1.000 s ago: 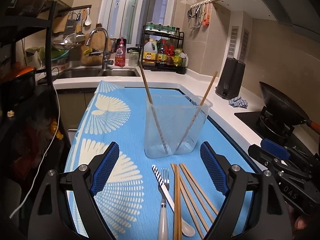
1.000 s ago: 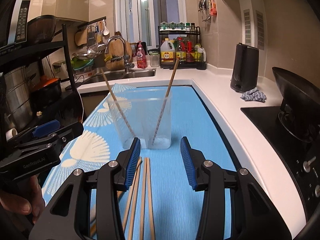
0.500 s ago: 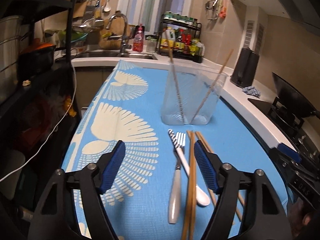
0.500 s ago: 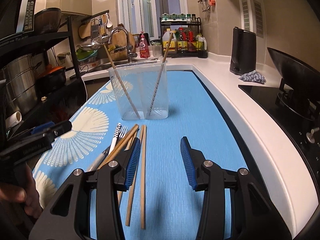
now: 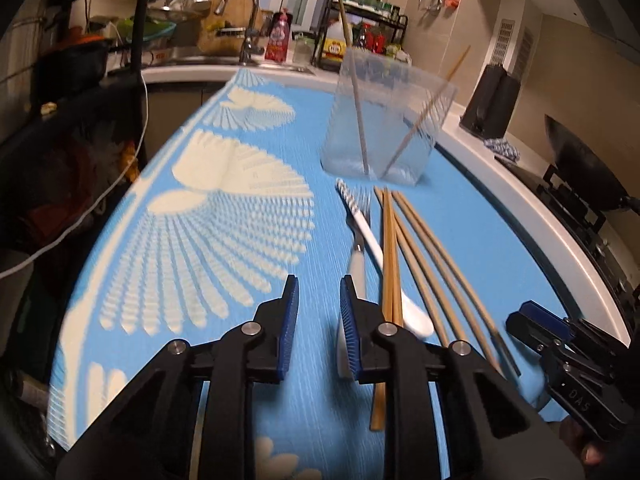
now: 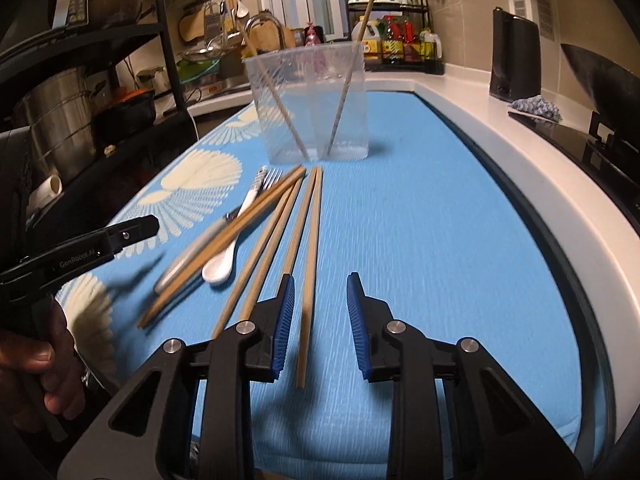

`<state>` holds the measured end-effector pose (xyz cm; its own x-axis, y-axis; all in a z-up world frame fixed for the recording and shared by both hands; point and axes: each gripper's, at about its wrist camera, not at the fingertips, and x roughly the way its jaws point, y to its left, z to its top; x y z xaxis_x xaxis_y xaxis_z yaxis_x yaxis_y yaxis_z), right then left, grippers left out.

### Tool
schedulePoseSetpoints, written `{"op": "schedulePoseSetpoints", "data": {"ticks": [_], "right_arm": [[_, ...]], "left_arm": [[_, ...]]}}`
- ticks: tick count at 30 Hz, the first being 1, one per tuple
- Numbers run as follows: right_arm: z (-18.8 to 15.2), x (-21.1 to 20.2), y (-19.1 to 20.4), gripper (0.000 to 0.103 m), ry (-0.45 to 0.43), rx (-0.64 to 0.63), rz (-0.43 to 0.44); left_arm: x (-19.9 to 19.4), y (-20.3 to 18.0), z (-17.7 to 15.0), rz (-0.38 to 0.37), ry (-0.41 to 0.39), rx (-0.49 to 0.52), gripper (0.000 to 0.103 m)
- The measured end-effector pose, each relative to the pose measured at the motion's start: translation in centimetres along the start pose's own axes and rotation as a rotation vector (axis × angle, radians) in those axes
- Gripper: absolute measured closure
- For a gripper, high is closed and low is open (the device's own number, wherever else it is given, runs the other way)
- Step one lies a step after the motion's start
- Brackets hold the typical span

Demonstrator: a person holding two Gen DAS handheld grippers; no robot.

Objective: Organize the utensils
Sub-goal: 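Close the right tool on a single wooden chopstick and lift it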

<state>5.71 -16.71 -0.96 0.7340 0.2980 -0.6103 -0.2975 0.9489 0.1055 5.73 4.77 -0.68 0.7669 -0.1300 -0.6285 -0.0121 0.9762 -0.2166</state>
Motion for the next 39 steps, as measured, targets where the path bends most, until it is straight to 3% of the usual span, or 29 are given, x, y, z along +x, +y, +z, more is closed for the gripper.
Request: {"op": "schedulePoseSetpoints", "data": {"ticks": [6, 18, 20, 26, 35, 39], "right_arm": [[-0.7, 0.8, -0.1, 0.075, 0.035, -0.011, -0.027], [-1.2, 0.9, 0.2, 0.076, 0.046, -0.019, -0.046], [-1.2, 0.9, 0.3, 0.077, 0.044, -0.023, -0.048], [-1.2, 1.1, 0.7, 0.097, 0.049, -0.031, -0.032], [-1.0, 0.9, -1.6, 0.097, 0.043, 0.042, -0.122], [-1.1, 0.8, -1.8, 0.096, 0.040, 0.044, -0.102]], "left_arm": [[0.4, -1.1, -0.9, -0.035, 0.019, 0.013, 0.081], [1.4, -1.8, -1.6, -0.001, 0.058, 0.053, 0.081], [1.4, -2.0, -1.7, 0.009, 0.057, 0.069, 0.081], [1.4, -2.2, -1.6, 0.022, 0.060, 0.094, 0.084], [0.7, -1.1, -1.2, 0.070, 0.040, 0.066, 0.085], [1.1, -1.0, -1.4, 0.059, 0.059, 0.062, 0.085]]}}
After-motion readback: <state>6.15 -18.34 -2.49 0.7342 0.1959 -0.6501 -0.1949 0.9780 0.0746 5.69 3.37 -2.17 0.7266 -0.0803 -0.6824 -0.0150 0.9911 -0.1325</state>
